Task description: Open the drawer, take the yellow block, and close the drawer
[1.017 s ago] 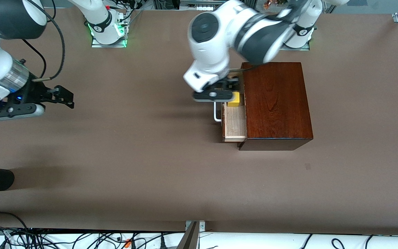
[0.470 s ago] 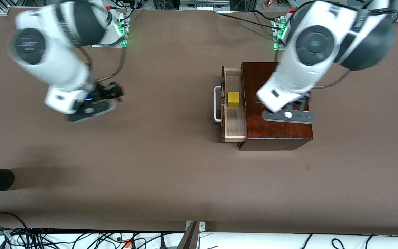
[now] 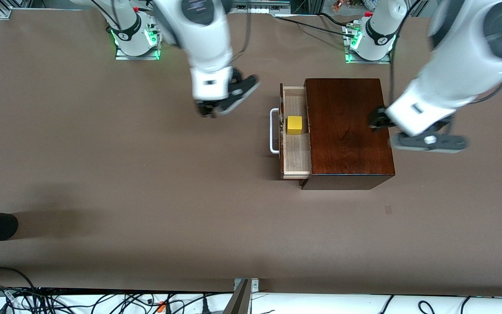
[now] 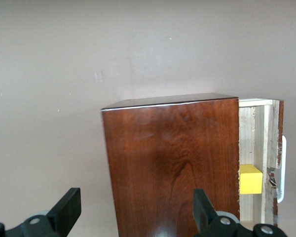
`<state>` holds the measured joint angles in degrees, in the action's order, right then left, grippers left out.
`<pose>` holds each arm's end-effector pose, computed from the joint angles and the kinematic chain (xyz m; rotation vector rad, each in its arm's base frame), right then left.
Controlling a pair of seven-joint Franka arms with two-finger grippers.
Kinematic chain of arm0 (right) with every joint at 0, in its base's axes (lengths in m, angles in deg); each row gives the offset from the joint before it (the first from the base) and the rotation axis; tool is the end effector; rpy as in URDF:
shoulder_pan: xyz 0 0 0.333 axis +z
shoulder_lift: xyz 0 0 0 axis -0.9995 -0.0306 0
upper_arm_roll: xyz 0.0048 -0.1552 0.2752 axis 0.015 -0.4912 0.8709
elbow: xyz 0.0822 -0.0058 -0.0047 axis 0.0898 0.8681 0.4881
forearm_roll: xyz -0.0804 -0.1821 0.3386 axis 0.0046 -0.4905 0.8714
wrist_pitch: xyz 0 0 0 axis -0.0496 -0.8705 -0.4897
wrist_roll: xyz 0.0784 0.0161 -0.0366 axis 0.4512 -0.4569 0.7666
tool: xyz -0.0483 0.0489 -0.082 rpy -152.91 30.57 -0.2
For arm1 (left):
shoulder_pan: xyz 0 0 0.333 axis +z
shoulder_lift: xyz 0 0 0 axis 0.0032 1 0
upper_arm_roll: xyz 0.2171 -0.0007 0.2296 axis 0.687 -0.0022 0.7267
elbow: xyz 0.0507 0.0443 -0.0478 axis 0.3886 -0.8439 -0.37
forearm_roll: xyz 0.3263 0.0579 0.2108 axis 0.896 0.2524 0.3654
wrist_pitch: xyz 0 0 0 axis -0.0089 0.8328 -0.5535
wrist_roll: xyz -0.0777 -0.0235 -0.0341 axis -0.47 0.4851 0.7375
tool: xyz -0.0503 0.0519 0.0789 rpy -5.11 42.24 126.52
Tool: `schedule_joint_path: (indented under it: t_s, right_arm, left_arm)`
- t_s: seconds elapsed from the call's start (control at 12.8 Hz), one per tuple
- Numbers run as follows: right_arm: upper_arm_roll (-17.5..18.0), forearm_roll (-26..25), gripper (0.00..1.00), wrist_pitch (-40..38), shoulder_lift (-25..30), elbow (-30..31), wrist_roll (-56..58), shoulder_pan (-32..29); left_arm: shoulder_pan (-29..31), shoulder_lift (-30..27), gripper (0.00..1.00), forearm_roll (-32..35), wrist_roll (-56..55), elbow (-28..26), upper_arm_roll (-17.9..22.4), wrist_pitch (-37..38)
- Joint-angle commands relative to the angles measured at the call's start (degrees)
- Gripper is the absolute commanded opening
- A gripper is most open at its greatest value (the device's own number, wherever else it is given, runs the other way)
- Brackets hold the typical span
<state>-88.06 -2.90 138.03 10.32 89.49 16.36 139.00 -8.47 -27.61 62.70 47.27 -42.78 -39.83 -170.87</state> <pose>0.4584 0.4834 0.4634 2.8247 1.3418 0.1094 0.6045 -0.1534 0.6058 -3.1072 0.0563 0.1046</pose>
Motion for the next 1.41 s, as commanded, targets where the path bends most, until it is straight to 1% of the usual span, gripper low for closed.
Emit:
schedule_joint_path:
  t_s: [0.0, 0.08, 0.23, 0.39, 0.55, 0.78, 0.94, 1.1, 1.33]
  right_arm:
    - [-0.97, -1.69, 1.0, 0.63, -11.87, -13.08, 8.77, 3.64]
    - [-0.97, -1.78, 1.0, 0.71, -15.21, -17.04, 10.45, 4.52]
    - [-0.97, -1.87, 1.0, 1.24, -20.93, -24.08, 14.23, 5.5]
    - [-0.97, -1.87, 1.0, 2.11, -23.85, -26.83, 15.21, 6.64]
    - [-1.06, -3.09, 1.0, 3.96, -25.08, -26.84, 16.79, 8.22]
    - [-1.06, -6.16, 1.0, 6.42, -26.93, -26.84, 16.71, 9.98]
    - [-1.06, -6.44, 1.0, 8.36, -28.16, -26.84, 16.8, 10.25]
    - [-1.06, -6.52, 1.0, 8.45, -28.6, -26.84, 16.71, 10.6]
    - [-0.97, -8.19, 1.0, 8.54, -29.74, -26.84, 16.8, 10.68]
  left_arm:
    - [2.23, -10.3, 1.0, -3.24, 3.33, -11.51, 3.72, -6.2]
    - [2.23, -12.5, 1.0, -2.55, 4.99, -13.72, 4.25, -8.31]
    - [2.23, -13.93, 1.0, -2.28, 10.34, -14.27, 5.05, -8.33]
    - [1.97, -14.2, 1.0, -2.28, 10.55, -14.44, 5.84, -8.07]
    - [2.23, -13.67, 1.0, -2.28, 10.37, -13.83, 5.84, -5.79]
    - [2.15, -13.58, 1.0, -2.36, 8.89, -14.18, 4.96, -5.78]
    - [2.23, -13.67, 1.0, -2.45, 8.62, -13.83, 4.96, -5.61]
    - [2.15, -14.02, 1.0, -2.45, 8.44, -13.65, 4.79, -4.3]
    - [2.23, -14.28, 1.0, -2.45, 8.35, -13.48, 4.79, -3.59]
